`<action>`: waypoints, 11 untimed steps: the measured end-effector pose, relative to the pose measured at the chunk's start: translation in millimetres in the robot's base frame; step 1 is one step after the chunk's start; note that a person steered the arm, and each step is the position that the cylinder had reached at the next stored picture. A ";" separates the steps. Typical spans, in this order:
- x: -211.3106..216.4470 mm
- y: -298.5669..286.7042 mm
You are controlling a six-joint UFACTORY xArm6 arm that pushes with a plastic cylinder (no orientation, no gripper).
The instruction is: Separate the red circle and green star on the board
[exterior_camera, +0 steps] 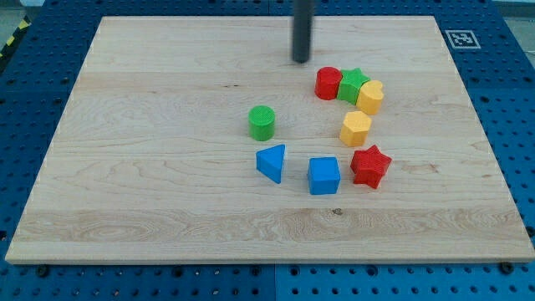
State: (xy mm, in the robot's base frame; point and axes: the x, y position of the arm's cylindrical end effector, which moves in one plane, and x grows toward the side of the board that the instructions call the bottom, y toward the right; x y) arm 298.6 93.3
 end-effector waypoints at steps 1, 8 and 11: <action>8.5 78.5; 56.6 14.5; 33.0 5.6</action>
State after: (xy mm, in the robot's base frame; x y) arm 331.6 98.8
